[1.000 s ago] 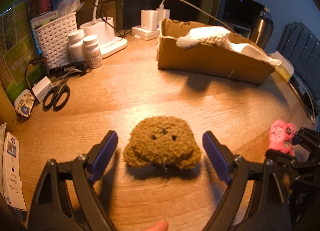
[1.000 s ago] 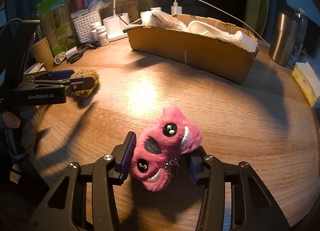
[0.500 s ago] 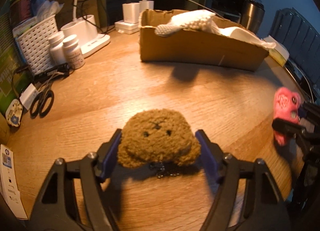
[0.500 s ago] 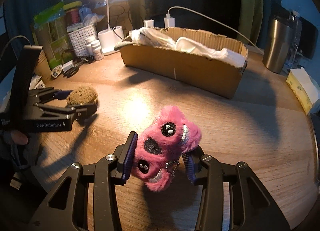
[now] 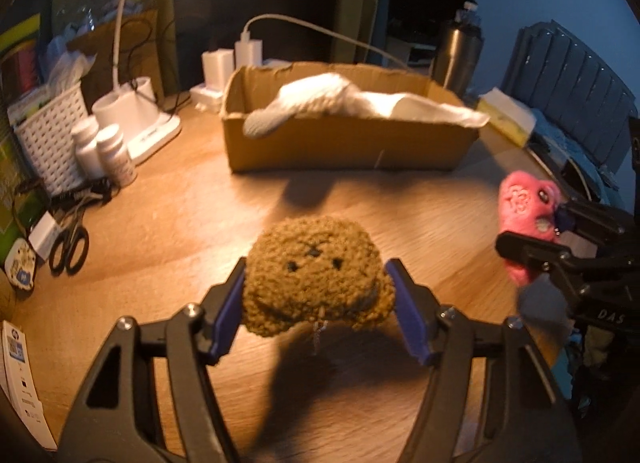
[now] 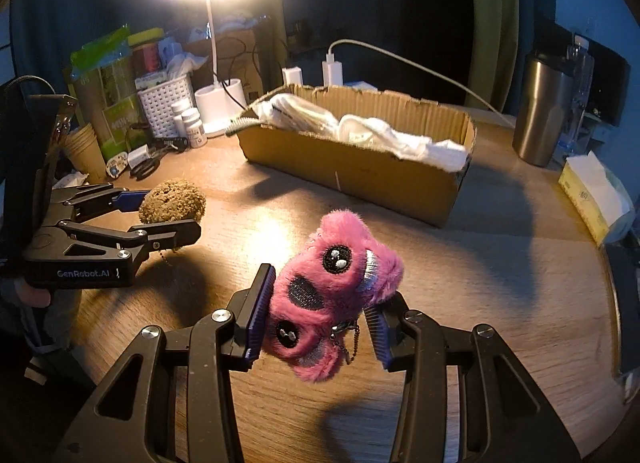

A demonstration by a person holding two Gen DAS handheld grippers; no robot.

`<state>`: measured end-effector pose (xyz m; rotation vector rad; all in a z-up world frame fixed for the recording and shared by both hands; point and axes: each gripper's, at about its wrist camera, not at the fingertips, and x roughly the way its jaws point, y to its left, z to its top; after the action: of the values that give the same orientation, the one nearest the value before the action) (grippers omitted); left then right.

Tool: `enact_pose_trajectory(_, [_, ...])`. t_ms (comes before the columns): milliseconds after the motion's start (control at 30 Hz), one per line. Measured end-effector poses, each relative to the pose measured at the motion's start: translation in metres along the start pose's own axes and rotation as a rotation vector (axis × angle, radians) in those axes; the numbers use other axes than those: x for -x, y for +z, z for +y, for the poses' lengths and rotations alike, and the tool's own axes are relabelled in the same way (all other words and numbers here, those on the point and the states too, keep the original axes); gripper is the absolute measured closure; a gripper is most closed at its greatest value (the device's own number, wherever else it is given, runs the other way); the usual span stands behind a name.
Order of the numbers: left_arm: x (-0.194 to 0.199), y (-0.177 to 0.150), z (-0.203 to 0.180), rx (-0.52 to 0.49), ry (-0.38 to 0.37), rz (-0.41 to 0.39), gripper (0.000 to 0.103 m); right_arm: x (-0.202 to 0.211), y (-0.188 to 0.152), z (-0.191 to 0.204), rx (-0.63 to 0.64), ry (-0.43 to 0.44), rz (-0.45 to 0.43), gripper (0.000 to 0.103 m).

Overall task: Organize soft objects
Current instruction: 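Grasp the brown fuzzy plush with the left tool while the right tool holds the pink plush, then carry both plush toys with both tools over the cardboard box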

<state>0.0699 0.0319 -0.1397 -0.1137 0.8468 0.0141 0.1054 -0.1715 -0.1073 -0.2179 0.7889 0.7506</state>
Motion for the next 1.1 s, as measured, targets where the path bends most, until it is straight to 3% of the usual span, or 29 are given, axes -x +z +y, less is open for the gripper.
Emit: enact_pose_trajectory(1100, [0.064,0.066,-0.036,-0.065,-0.076,-0.215,0.035,0.045,0.056,-0.015,0.022,-0.034,-0.162,0.057])
